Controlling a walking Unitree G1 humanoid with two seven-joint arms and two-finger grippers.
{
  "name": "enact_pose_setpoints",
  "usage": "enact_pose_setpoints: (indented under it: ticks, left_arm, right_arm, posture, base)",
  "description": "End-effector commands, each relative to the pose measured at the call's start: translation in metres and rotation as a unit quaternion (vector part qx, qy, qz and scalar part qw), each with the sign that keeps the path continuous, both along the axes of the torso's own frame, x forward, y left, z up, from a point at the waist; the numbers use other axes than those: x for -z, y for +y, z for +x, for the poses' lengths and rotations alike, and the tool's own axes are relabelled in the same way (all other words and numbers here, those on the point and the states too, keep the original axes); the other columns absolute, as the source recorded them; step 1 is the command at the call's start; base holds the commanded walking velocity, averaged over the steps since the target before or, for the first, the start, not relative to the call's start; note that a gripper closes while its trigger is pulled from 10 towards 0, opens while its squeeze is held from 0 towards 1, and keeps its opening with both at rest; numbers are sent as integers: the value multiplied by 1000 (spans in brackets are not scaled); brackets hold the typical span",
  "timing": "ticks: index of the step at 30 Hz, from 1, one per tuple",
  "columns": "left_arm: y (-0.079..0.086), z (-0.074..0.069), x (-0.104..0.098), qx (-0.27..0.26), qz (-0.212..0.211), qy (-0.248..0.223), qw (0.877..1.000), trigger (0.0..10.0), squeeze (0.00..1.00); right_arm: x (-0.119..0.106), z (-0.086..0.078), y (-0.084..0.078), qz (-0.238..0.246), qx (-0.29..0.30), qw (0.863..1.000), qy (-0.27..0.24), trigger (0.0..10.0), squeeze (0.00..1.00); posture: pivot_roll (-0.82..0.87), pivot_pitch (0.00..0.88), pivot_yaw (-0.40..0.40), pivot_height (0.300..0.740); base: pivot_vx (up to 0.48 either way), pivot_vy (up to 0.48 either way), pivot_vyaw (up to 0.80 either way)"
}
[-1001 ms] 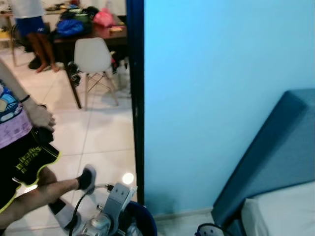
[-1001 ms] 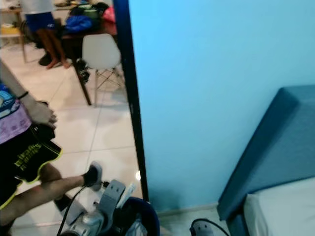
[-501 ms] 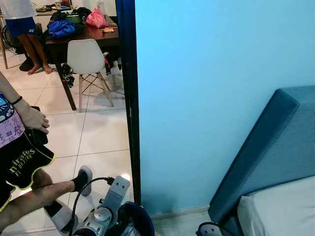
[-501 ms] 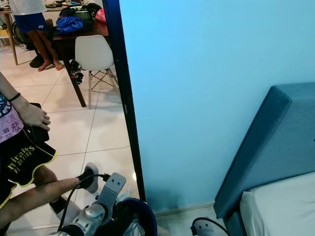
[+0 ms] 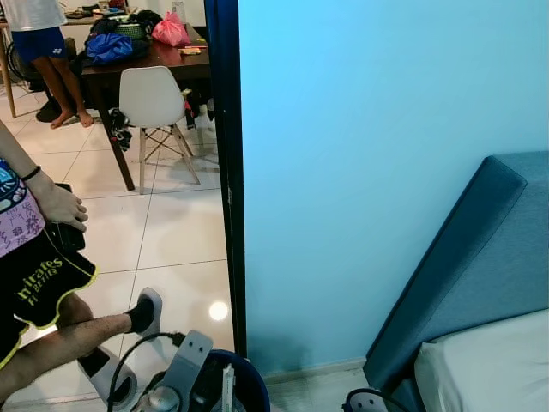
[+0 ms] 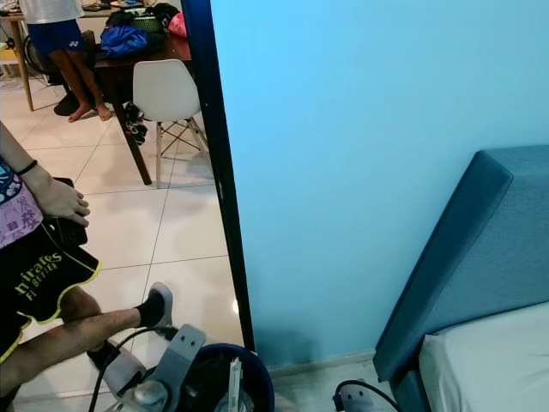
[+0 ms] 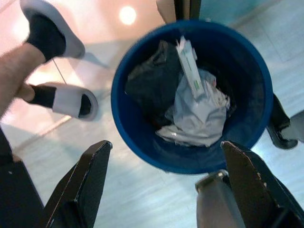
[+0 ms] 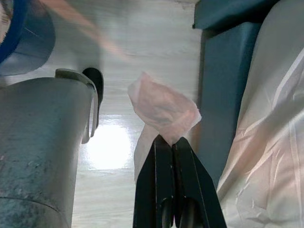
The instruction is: Clean up the room
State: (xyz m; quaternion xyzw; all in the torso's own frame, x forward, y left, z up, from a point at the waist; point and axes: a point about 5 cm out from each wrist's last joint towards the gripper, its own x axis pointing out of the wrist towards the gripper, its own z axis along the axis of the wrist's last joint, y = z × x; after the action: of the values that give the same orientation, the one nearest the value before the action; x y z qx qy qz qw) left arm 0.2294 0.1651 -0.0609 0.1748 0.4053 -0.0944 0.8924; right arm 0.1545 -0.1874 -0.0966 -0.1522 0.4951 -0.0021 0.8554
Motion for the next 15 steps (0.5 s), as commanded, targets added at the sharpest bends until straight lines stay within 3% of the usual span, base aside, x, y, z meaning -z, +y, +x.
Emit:
enact_pose_setpoints:
  ticks: [1, 3, 4, 5, 6, 7, 8, 9, 10, 11, 13, 15]
  left_arm:
    - [7, -9, 5, -14, 4, 17, 1000, 10000, 0]
    - [12, -20, 11, -33, 2, 33, 999, 10000, 0]
    - [12, -20, 11, -33, 2, 33, 999, 10000, 0]
    - [15, -25, 14, -44, 2, 39, 998, 10000, 0]
    - [18, -32, 17, -57, 2, 47, 997, 10000, 0]
    - [18, -32, 17, -57, 2, 47, 997, 10000, 0]
    - [22, -40, 21, -66, 3, 57, 996, 10000, 0]
    - [22, -40, 21, -66, 3, 57, 996, 10000, 0]
    - [24, -46, 24, -72, 5, 65, 995, 10000, 0]
    - [24, -46, 24, -72, 5, 65, 995, 10000, 0]
    - [28, -62, 30, -82, 7, 87, 993, 10000, 0]
    - [28, -62, 30, -82, 7, 87, 993, 10000, 0]
  right_arm:
    - [-1, 2, -3, 10, -14, 1000, -6, 10000, 0]
    - [-20, 35, -23, 4, -44, 998, -52, 10000, 0]
    - [-20, 35, -23, 4, -44, 998, -52, 10000, 0]
    - [-31, 53, -26, 7, -52, 996, -75, 10000, 0]
    - [-43, 75, -20, 28, -69, 992, -100, 10000, 0]
    - [-43, 75, -20, 28, -69, 992, -100, 10000, 0]
    - [-54, 94, -7, 49, -115, 985, -117, 10000, 0]
    - [-54, 94, -7, 49, -115, 985, -117, 10000, 0]
    - [-62, 106, 6, 60, -173, 975, -124, 10000, 0]
    - [-62, 106, 6, 60, -173, 975, -124, 10000, 0]
    - [-74, 120, 36, 87, -304, 942, -111, 10000, 0]
    - [-74, 120, 36, 87, -304, 942, -111, 10000, 0]
  posture:
    - [-120, 83, -11, 735]
    - [-111, 81, -12, 735]
    - [-111, 81, -12, 735]
    - [-109, 80, -12, 735]
    - [-94, 78, -18, 735]
    - [-94, 78, -18, 735]
    - [-86, 78, -22, 735]
    - [-86, 78, -22, 735]
    - [-84, 78, -23, 735]
    - [-84, 78, -23, 735]
    - [-64, 77, -34, 735]
    - [-64, 77, -34, 735]
  base:
    - [0, 0, 800]
    - [0, 0, 800]
    - [0, 0, 800]
    - [0, 0, 800]
    - [0, 0, 800]
    - [0, 0, 800]
    - [0, 0, 800]
    - [0, 0, 800]
    - [0, 0, 800]
    - [0, 0, 800]
    - [0, 0, 800]
    - [0, 0, 800]
